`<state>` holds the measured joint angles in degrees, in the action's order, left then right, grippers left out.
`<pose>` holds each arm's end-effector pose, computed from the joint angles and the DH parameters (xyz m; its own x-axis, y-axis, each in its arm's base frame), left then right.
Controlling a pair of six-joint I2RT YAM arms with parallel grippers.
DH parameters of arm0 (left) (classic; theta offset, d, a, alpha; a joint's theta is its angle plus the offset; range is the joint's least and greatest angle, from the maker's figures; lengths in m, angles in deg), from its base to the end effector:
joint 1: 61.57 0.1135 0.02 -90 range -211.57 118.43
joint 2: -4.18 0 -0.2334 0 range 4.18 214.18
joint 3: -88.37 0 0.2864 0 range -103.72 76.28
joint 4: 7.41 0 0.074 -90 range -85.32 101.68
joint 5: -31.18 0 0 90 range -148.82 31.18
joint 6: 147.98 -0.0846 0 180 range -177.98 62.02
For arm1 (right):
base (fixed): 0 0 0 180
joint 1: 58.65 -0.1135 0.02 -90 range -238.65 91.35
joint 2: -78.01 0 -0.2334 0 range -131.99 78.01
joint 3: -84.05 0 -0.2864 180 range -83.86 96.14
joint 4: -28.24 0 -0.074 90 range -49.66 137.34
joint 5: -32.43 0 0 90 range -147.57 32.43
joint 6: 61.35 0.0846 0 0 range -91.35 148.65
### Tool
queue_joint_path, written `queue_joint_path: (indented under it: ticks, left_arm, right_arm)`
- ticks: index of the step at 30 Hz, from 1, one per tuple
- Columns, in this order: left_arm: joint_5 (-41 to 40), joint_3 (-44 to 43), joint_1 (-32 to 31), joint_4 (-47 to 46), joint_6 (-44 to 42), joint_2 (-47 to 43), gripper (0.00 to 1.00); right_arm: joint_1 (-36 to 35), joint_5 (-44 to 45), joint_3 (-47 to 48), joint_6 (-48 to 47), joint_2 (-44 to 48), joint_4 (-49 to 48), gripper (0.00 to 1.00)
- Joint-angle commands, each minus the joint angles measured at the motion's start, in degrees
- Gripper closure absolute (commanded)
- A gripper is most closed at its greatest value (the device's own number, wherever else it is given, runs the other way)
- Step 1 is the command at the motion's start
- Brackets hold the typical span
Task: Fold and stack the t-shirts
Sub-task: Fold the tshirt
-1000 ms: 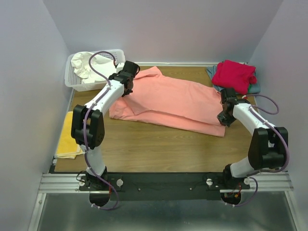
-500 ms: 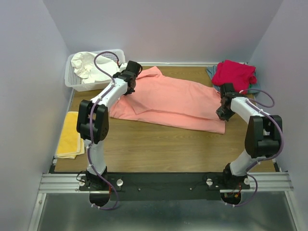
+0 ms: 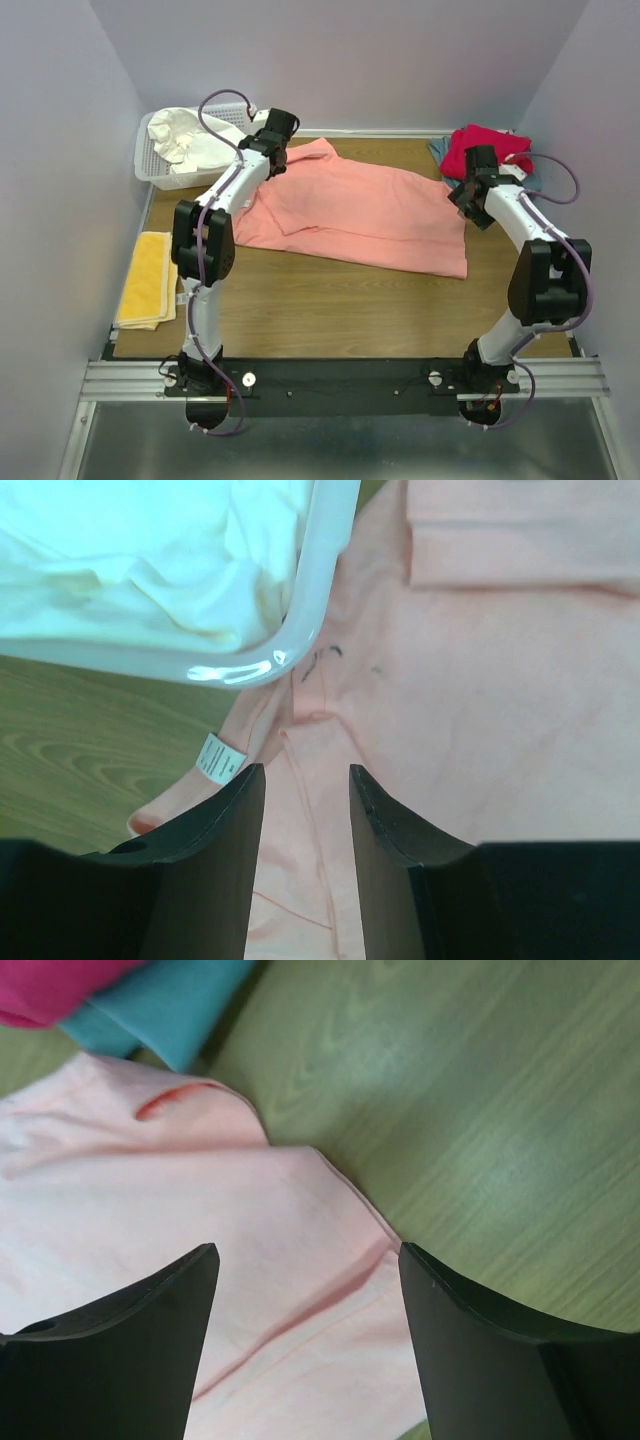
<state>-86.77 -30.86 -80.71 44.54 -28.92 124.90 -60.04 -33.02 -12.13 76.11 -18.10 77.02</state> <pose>0.4987 -0.1311 0.1872 -0.6759 -0.2196 -0.7035 -0.3460 0.9374 0.0398 0.3984 -0.0255 0.1525 -0.4598 0.6592 -0.5950 0.7656 0.6337 0.1106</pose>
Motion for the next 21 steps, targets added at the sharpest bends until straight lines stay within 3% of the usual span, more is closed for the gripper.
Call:
queue_joint_path:
  ticks: [1, 6, 10, 13, 21]
  left_arm:
    - [-3.6, -5.9, 0.3, -2.2, -0.6, -1.1, 0.51]
    - [-0.8, 4.0, 0.2, -1.1, -0.2, -7.7, 0.51]
    - [1.3, 21.3, 0.2, -2.3, 0.8, -18.4, 0.51]
    - [1.8, 28.6, 0.2, -2.8, 1.9, -23.1, 0.51]
    - [3.7, 32.4, 2.3, -3.4, 3.6, -20.1, 0.52]
  right_arm:
    - [0.4, 0.9, 2.0, -4.0, 1.1, -0.4, 0.19]
    - [-0.6, -4.4, -2.5, -6.8, 5.1, -0.4, 0.2]
    - [-4.2, -7.6, -6.0, -8.4, 9.4, -0.4, 0.21]
    - [-6.9, -9.5, -7.5, -9.0, 10.6, 0.1, 0.22]
    - [-13.4, -14.5, -11.0, -7.4, 5.4, 0.2, 0.24]
